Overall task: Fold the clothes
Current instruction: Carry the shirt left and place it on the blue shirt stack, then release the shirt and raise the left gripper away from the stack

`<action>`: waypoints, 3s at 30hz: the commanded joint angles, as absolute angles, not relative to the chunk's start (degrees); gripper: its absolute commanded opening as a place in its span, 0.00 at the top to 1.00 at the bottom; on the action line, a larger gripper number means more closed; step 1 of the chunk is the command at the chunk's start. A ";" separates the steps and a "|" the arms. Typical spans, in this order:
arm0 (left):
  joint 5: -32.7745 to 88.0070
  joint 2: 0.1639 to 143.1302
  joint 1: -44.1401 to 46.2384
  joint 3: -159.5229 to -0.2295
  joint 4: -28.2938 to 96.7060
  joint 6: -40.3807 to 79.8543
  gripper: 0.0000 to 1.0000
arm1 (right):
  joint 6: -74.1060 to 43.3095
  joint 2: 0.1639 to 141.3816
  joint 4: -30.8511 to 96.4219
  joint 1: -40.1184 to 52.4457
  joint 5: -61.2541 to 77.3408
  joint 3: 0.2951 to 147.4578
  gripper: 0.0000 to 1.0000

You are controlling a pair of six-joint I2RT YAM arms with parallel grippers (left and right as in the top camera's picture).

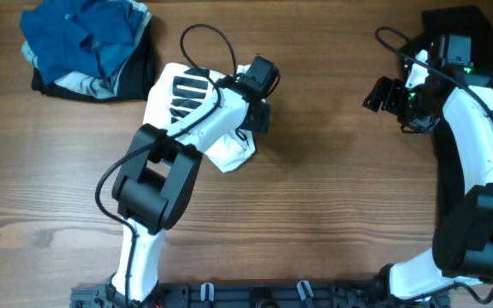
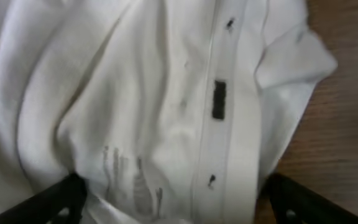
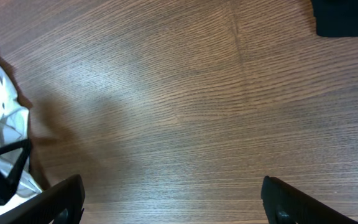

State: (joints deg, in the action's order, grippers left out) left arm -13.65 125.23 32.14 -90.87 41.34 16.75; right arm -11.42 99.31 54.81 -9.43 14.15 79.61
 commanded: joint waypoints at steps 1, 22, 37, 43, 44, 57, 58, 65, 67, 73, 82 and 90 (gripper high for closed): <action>-16.16 128.31 31.99 -90.80 42.37 14.63 0.11 | -10.46 98.78 54.94 -9.45 15.14 80.36 0.09; -26.50 129.56 29.80 -93.17 46.89 2.96 0.96 | -8.51 98.78 53.89 -9.45 15.14 80.36 0.09; -26.48 106.21 21.47 -106.37 56.38 -1.32 0.96 | -7.46 98.78 52.93 -9.45 15.14 80.36 0.08; -24.82 103.98 20.78 -106.37 56.51 -3.99 0.96 | -7.49 98.78 52.75 -9.45 15.14 80.36 0.08; -23.35 104.14 20.75 -106.34 56.69 -4.34 0.96 | -7.46 98.78 52.77 -9.45 15.14 80.36 0.08; -18.79 114.02 20.71 -105.95 60.95 -4.29 0.89 | -7.42 98.78 53.36 -9.45 15.14 80.36 0.08; -18.13 115.44 20.71 -105.95 60.90 -4.29 0.89 | -7.35 98.78 53.39 -9.45 15.11 80.36 0.08; -13.19 125.36 20.78 -105.95 60.90 -4.27 0.73 | -6.37 98.78 53.36 -9.45 15.14 80.36 0.08; -9.58 126.87 20.78 -105.95 60.90 -4.27 0.63 | -6.35 98.78 53.34 -9.45 15.14 80.36 0.08; -1.28 129.12 20.82 -105.97 60.86 -4.27 0.31 | -6.15 98.78 53.30 -9.45 15.14 80.36 0.08; -9.98 131.13 20.47 -105.95 59.75 -2.11 0.12 | -5.96 98.78 53.36 -9.45 15.11 80.27 0.08; -10.15 138.87 20.16 -105.93 58.50 -2.11 0.17 | -5.96 98.78 53.39 -9.45 15.11 80.25 0.07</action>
